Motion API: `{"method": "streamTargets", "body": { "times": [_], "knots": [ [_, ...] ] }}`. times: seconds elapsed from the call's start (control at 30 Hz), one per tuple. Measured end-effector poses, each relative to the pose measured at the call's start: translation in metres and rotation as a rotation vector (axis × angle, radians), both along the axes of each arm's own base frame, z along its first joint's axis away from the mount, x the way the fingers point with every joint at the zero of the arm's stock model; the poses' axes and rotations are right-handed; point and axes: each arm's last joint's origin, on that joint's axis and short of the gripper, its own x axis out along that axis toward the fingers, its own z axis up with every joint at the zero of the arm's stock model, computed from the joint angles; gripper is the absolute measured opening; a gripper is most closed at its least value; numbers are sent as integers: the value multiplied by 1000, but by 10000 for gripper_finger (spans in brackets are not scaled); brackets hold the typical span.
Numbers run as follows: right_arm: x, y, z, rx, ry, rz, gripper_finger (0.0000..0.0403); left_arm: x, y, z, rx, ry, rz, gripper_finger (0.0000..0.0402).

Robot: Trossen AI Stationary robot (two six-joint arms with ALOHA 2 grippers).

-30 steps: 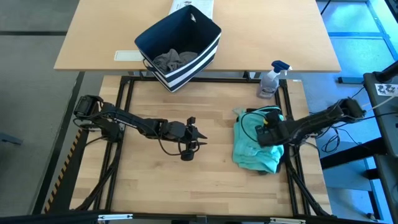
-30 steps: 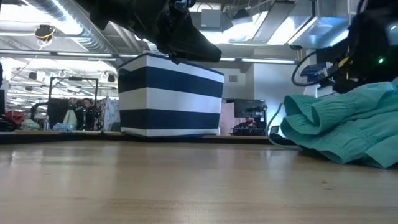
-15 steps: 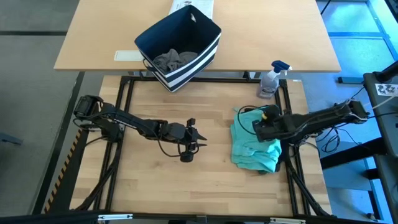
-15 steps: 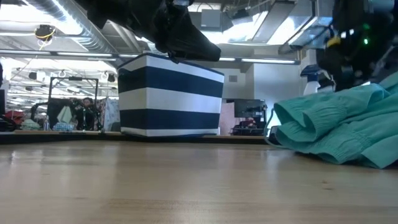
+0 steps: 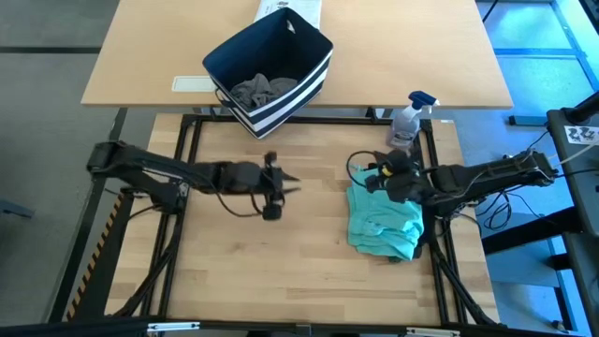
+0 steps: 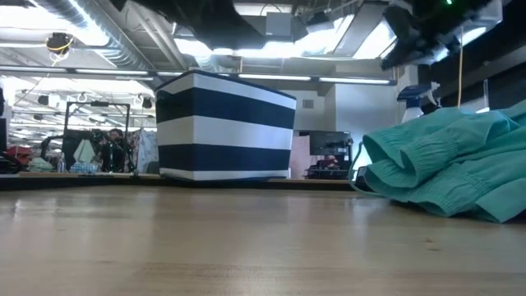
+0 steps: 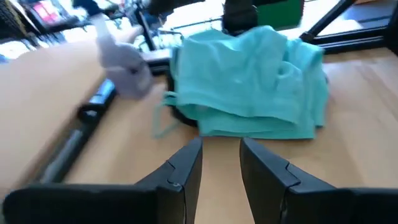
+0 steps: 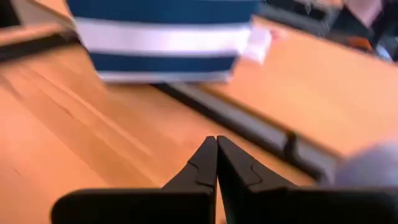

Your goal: Fold Laundry from Bin

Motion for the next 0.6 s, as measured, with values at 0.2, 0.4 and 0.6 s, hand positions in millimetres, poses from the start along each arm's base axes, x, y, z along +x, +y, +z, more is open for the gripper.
{"method": "streamTargets", "body": {
  "times": [0.2,0.4,0.6],
  "knots": [
    [17,4,20,-102,-45,172,8,-26,56,22,66,-2,167,103],
    [36,-2,23,-100,-54,378,8,-39,112,18,71,33,288,104],
    [63,-8,9,-41,-47,537,13,-56,148,19,94,41,401,127]
  ]
}}
